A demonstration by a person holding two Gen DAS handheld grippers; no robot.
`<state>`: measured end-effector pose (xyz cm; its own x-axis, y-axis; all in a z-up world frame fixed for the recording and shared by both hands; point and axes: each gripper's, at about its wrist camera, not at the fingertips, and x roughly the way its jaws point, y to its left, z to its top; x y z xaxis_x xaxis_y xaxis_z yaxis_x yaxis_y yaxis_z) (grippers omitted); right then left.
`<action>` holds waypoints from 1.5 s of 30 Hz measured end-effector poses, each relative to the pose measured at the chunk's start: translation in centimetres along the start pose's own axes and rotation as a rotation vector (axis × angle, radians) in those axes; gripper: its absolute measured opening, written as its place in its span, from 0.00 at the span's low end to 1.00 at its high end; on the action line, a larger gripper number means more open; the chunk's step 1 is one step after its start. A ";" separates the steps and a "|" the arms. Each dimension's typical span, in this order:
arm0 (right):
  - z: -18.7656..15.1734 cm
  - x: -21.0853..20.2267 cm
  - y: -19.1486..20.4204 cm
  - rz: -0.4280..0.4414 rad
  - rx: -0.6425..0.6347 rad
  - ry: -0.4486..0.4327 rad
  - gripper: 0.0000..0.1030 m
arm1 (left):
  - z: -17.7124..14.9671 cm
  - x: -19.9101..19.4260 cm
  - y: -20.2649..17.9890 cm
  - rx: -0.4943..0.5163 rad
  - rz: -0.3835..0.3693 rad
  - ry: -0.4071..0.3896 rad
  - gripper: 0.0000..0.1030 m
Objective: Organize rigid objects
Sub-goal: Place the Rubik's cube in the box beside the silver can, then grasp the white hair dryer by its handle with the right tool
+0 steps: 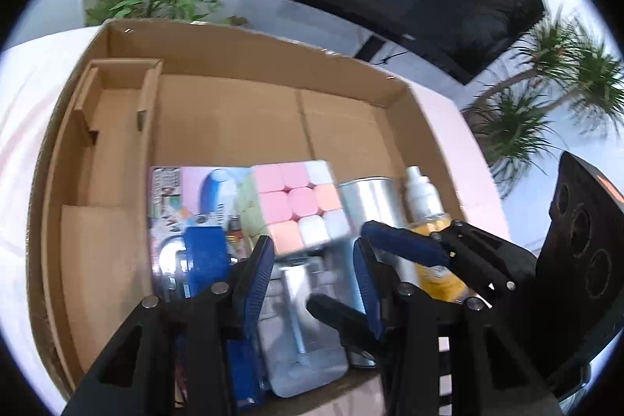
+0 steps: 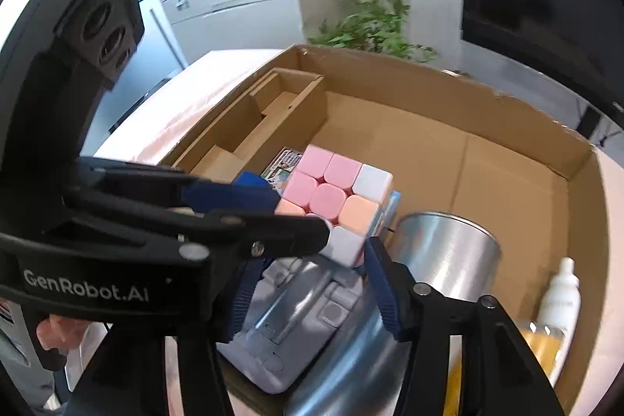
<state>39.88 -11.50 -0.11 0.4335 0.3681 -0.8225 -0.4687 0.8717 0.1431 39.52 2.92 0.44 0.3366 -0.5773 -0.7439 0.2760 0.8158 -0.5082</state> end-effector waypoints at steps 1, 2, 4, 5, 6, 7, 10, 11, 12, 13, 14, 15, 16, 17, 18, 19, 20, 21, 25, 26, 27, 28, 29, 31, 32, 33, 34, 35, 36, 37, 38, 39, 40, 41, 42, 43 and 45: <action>-0.3 -0.8 0.0 -0.007 0.007 -0.015 0.59 | -0.1 0.0 -0.3 0.006 -0.004 0.000 0.40; -0.7 -2.0 0.1 -0.012 0.018 -0.039 0.66 | -0.2 -0.3 -0.5 0.015 0.015 -0.004 0.41; -1.5 -4.0 0.2 -0.012 0.035 -0.070 0.71 | -0.5 -1.2 -0.7 0.021 0.089 -0.039 0.41; -2.1 -5.0 0.4 -0.012 0.042 -0.084 0.74 | -0.9 -2.3 -0.8 0.028 0.127 -0.083 0.41; -2.7 -6.0 0.7 -0.016 0.048 -0.102 0.80 | -1.6 -4.1 -1.0 0.045 0.152 -0.147 0.41; -3.4 -6.9 1.1 -0.025 0.053 -0.120 0.85 | -2.6 -6.1 -1.3 0.067 0.189 -0.214 0.42; -5.7 -9.0 2.8 -0.055 0.047 -0.168 1.00 | -6.4 -10.8 -2.1 0.113 0.353 -0.372 0.87; -6.8 -9.6 3.6 -0.070 0.048 -0.183 1.00 | -8.4 -12.8 -2.3 0.115 0.407 -0.435 0.89; -7.8 -10.1 4.4 -0.088 0.058 -0.198 1.00 | -10.4 -14.5 -2.3 0.117 0.432 -0.479 0.89; -8.7 -10.5 5.2 -0.095 0.065 -0.212 1.00 | -11.8 -15.7 -2.1 0.117 0.442 -0.480 0.89; -9.6 -10.8 6.0 -0.101 0.063 -0.216 0.93 | -13.5 -17.1 -1.7 0.105 0.448 -0.463 0.89; -10.5 -10.8 7.3 -0.122 0.047 -0.189 0.62 | -15.2 -18.6 -1.3 0.081 0.455 -0.452 0.89; -11.3 -10.6 8.5 -0.144 0.028 -0.161 0.43 | -16.9 -20.4 -0.8 0.050 0.464 -0.450 0.89; -11.9 -10.7 9.3 -0.143 0.017 -0.157 0.22 | -17.9 -21.7 -0.6 0.028 0.466 -0.456 0.89; -12.8 -11.2 10.7 -0.112 0.012 -0.166 0.22 | -19.3 -23.8 -0.1 -0.003 0.459 -0.474 0.89; -13.5 -11.6 11.8 -0.066 0.002 -0.175 0.25 | -20.4 -25.4 0.2 -0.023 0.452 -0.489 0.89; -14.1 -12.0 13.0 -0.032 -0.010 -0.181 0.48 | -22.0 -27.7 0.7 -0.056 0.449 -0.507 0.89; -14.6 -12.3 13.9 -0.009 -0.018 -0.191 0.90 | -23.0 -28.9 1.0 -0.081 0.456 -0.509 0.89; -16.9 -13.0 20.2 0.161 -0.114 -0.198 0.98 | -27.4 -31.0 3.4 -0.157 0.485 -0.462 0.90; -17.7 -12.5 22.0 0.201 -0.141 -0.172 0.98 | -28.4 -30.5 4.1 -0.174 0.472 -0.434 0.90; -18.5 -11.7 23.6 0.224 -0.164 -0.142 0.98 | -29.9 -29.5 5.0 -0.205 0.441 -0.392 0.89; -19.3 -10.9 24.9 0.243 -0.182 -0.107 0.98 | -30.7 -28.5 5.8 -0.234 0.405 -0.363 0.89; -20.3 -9.9 26.4 0.276 -0.196 -0.064 0.96 | -31.8 -27.0 7.0 -0.282 0.356 -0.327 0.89; -22.0 -8.2 29.0 0.345 -0.214 0.012 0.90 | -33.5 -24.0 9.0 -0.378 0.254 -0.269 0.87; -22.8 -7.5 30.2 0.364 -0.226 0.034 0.86 | -34.5 -22.6 9.7 -0.412 0.201 -0.247 0.80; -23.5 -6.6 31.2 0.367 -0.231 0.049 0.83 | -35.2 -20.8 10.2 -0.442 0.154 -0.213 0.73; -23.8 -5.9 31.6 0.362 -0.229 0.065 0.81 | -35.6 -19.6 10.4 -0.453 0.126 -0.195 0.69; -24.0 -4.9 31.9 0.358 -0.222 0.091 0.75 | -36.0 -18.4 10.7 -0.464 0.099 -0.172 0.61; -24.6 -3.8 32.5 0.353 -0.216 0.126 0.65 | -36.3 -17.2 10.8 -0.474 0.076 -0.145 0.55; -25.0 -3.0 32.8 0.340 -0.220 0.151 0.60 | -36.5 -16.7 10.9 -0.477 0.073 -0.137 0.54; -25.2 -2.5 33.1 0.329 -0.224 0.164 0.50 | -36.7 -16.1 10.9 -0.481 0.077 -0.128 0.49; -25.6 -2.0 33.5 0.325 -0.227 0.176 0.42 | -36.8 -15.8 10.9 -0.483 0.079 -0.115 0.41; -25.9 -1.6 34.0 0.325 -0.238 0.180 0.41 | -36.9 -15.3 11.1 -0.491 0.078 -0.097 0.36; -25.9 -1.6 34.6 0.318 -0.258 0.161 0.40 | -37.2 -15.2 11.0 -0.495 0.079 -0.110 0.35; -25.9 -1.5 35.0 0.306 -0.264 0.161 0.38 | -37.3 -15.2 10.9 -0.494 0.092 -0.113 0.33; -25.8 -1.3 35.2 0.303 -0.248 0.156 0.37 | -37.3 -15.2 10.8 -0.485 0.106 -0.114 0.32; -25.6 -1.2 35.1 0.298 -0.226 0.153 0.30 | -36.9 -15.2 10.3 -0.468 0.146 -0.114 0.32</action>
<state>3.23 10.42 -8.19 0.1417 0.5264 -0.8384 -0.7213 0.6349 0.2768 4.01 21.34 -9.50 0.4450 -0.4346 -0.7830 -0.2061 0.8012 -0.5618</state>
